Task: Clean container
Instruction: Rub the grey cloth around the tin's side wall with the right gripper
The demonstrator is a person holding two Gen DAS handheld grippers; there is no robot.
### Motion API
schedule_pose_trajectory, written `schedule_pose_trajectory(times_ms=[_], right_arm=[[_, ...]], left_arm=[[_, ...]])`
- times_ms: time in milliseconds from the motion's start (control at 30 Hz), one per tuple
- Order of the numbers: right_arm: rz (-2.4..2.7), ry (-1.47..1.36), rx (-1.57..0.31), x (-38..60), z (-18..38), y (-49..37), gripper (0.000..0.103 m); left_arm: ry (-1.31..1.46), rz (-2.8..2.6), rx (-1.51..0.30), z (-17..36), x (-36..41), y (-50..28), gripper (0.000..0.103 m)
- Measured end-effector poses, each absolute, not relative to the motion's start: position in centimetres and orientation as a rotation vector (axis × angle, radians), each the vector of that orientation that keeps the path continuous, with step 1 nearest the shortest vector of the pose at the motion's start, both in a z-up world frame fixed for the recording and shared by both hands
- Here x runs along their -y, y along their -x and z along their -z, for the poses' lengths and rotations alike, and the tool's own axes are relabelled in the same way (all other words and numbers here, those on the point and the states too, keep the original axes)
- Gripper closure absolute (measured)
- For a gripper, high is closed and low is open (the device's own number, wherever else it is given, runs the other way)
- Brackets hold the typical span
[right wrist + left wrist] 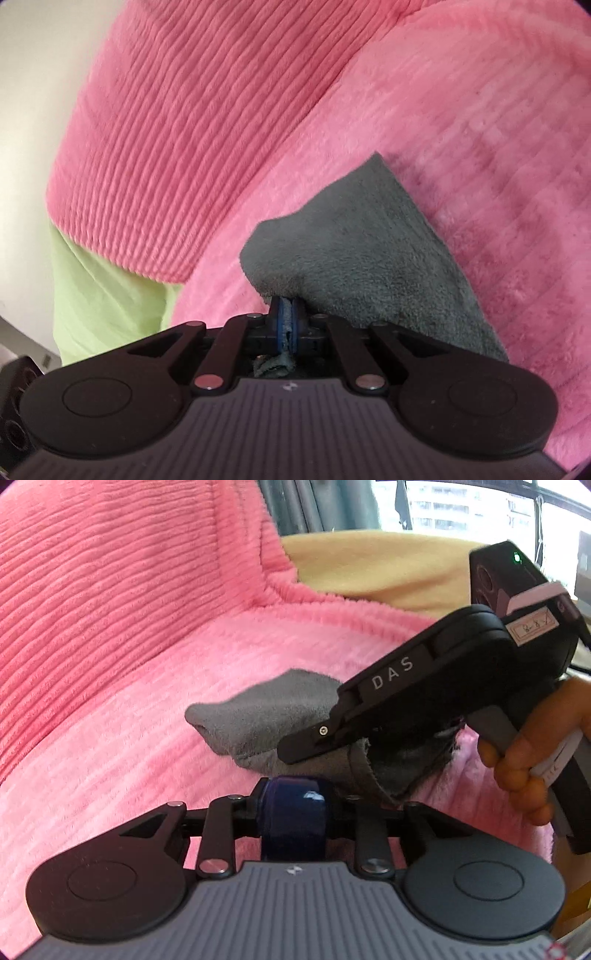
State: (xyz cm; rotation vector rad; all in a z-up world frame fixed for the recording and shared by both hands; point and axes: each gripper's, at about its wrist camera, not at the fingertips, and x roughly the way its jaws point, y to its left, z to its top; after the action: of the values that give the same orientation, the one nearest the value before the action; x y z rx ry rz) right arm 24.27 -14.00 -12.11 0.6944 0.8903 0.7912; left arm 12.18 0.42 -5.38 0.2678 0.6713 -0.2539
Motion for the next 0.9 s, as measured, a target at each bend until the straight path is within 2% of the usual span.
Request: schedule_pose_trajectory(times_ms=[333,500,667,767,900], right_arm=[[-0.793,-0.759,-0.612,17.8,6.4,-22.2,0.098],[-0.889,-0.680,-0.723,15.7,6.4,-21.9,0.098],[-0.952,-0.570,-0.845,13.1,7.2,-21.2,0.099],[-0.962,-0.574,-0.861,12.7,7.4,-21.3,0.099],[-0.973,-0.590,-0.874,12.4,7.7,-21.3,0.099]], left_arm=[[-0.191,0.268,-0.455,4.7,1.8,-11.7,0.073],[-0.212,0.233,-0.566,7.4,2.9,-12.0,0.073],[-0.249,0.226,-0.617,7.9,4.6,-10.3,0.072],[-0.270,0.219,-0.663,7.9,4.9,-9.0,0.064],[-0.275,0.213,-0.703,7.0,4.9,-7.5,0.059]])
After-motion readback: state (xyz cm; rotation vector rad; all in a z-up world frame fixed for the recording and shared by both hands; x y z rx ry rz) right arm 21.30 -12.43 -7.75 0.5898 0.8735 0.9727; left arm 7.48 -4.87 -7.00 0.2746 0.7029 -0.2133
